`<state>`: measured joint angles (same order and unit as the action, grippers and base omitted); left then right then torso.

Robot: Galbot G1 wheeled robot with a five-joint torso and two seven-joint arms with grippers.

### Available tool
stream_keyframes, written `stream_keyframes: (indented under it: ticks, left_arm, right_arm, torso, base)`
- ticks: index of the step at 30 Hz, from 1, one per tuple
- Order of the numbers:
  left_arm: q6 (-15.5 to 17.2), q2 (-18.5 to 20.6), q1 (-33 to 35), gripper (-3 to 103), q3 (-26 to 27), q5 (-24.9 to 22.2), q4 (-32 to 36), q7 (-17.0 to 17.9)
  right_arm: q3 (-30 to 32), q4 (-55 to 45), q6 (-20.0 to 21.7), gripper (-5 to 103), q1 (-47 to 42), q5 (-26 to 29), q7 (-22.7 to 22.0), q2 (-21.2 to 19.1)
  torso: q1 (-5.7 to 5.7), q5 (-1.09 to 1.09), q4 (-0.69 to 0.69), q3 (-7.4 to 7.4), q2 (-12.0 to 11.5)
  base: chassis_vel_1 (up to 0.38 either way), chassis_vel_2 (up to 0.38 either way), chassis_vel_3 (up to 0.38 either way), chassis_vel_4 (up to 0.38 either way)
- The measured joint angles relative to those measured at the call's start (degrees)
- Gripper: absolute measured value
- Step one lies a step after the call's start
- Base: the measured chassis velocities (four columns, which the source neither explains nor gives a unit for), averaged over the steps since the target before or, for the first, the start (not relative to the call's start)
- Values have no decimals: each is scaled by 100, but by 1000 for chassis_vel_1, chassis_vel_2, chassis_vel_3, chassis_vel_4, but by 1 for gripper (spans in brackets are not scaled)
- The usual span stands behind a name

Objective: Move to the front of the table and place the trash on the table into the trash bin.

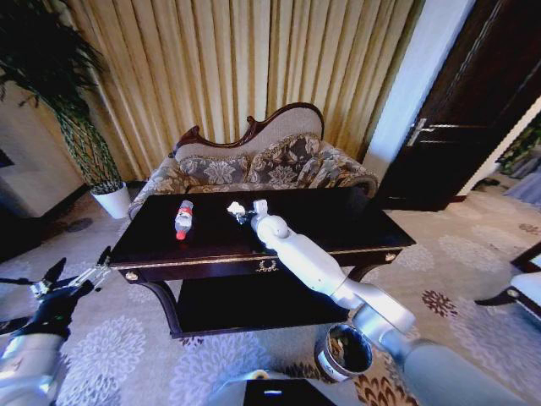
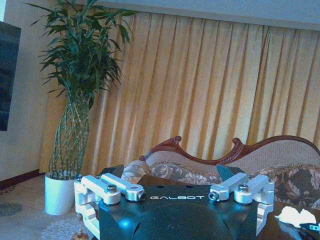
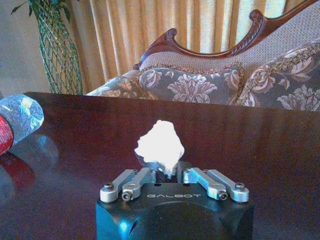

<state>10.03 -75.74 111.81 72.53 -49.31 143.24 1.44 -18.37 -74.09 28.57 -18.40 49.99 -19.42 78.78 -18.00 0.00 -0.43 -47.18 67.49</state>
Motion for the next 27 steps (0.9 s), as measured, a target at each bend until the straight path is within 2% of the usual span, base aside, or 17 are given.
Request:
stream_keyframes:
  ticks: [1,4,11,15,16,17,20,21,25,26,27]
  left_arm:
    - [0,0,0,100,0,0,0,0]
    - [-1,17,-4,100,-9,-1,0,-3]
    - [6,46,-23,100,-85,-18,0,14]
    - [26,145,-90,100,-169,-39,0,74]
    - [26,145,-90,100,-169,-39,0,74]
    - [34,192,-117,100,-206,-59,0,99]
    - [40,214,-127,100,-263,-62,0,110]
    - [40,214,-127,100,-263,-62,0,110]
    - [41,278,-98,100,-229,-114,0,108]
    - [41,278,-98,100,-229,-114,0,108]
    - [39,326,-91,100,-203,-145,0,103]
  right_arm:
    - [0,0,0,21,0,0,0,0]
    - [49,-96,-15,5,-35,-6,-20,-50]
    - [262,-439,-253,0,-160,-5,-213,-192]
    - [673,-1346,-472,0,-489,-68,-337,-744]
    - [673,-1346,-472,0,-489,-68,-337,-744]
    - [891,-1731,-575,0,-696,-198,-346,-1063]
    - [1255,-2168,-785,0,-1105,-459,-349,-1639]
    - [1255,-2168,-785,0,-1105,-459,-349,-1639]
    - [1939,-2609,-946,0,-1900,-503,-322,-2282]
    - [1939,-2609,-946,0,-1900,-503,-322,-2282]
    - [2232,-2774,-1044,0,-2250,-494,-316,-2501]
  torso:
    - [0,0,0,0,0]
    - [0,0,0,0,0]
    - [0,1,2,0,0]
    - [0,0,0,0,0]
    - [0,0,0,0,0]
    - [0,1,-1,1,0]
    - [0,2,-1,0,0]
    - [0,2,-1,0,0]
    - [0,3,0,0,0]
    - [0,3,0,0,0]
    - [0,4,-2,0,0]
  base:
    - [0,0,0,0]
    - [0,0,0,0]
    - [0,0,0,0]
    - [0,0,0,0]
    - [0,0,0,0]
    - [0,0,0,0]
    - [0,0,0,0]
    - [0,0,0,0]
    - [0,0,0,0]
    - [0,0,0,0]
    - [0,0,0,0]
